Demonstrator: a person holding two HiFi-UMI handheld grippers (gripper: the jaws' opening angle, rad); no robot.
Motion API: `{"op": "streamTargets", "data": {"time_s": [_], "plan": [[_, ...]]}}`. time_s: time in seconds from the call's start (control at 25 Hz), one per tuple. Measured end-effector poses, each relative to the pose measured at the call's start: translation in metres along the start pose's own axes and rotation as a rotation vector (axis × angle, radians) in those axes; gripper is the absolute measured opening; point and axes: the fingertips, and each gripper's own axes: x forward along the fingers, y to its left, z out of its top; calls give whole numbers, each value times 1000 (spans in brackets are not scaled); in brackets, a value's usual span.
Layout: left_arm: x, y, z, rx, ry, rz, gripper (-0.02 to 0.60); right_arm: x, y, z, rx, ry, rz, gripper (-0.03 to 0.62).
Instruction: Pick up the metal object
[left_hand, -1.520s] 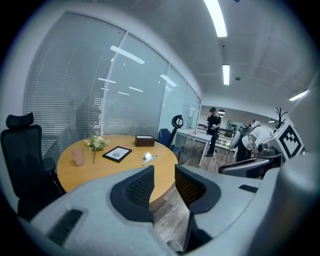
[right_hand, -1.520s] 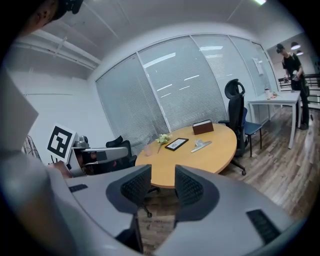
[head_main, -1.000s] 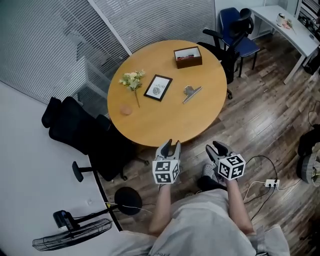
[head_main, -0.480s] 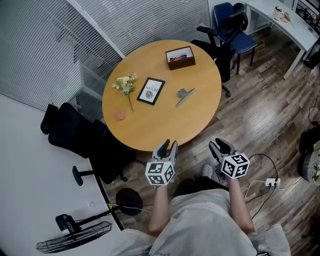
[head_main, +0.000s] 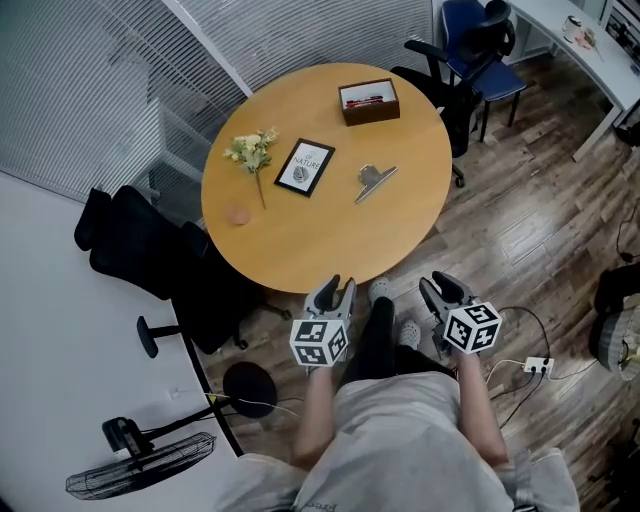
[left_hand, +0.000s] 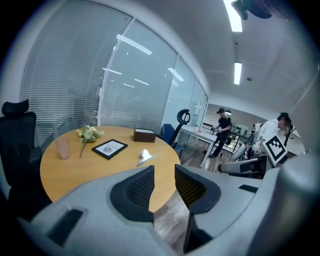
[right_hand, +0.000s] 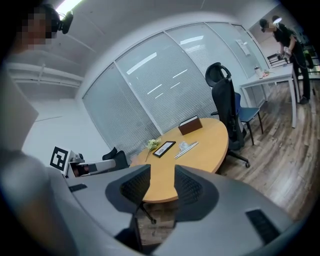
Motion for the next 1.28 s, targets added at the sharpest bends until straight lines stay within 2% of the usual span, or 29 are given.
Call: {"op": "streamTargets", "data": {"time_s": [0.16,0.64,0.92,1.28], "plan": [[12,7,-1,-8,7,-15,114,10,-6,3,1,3,-8,140],[79,39,-19,-29,98,-88,114,71,-38,18,-64,57,-52,140],[127,52,-2,-23,112,-143,114,111,-54,41,-86,61,-62,140],[172,98,12,-41,127,-151,114,182,-66,73,-94,67,-55,140]]}}
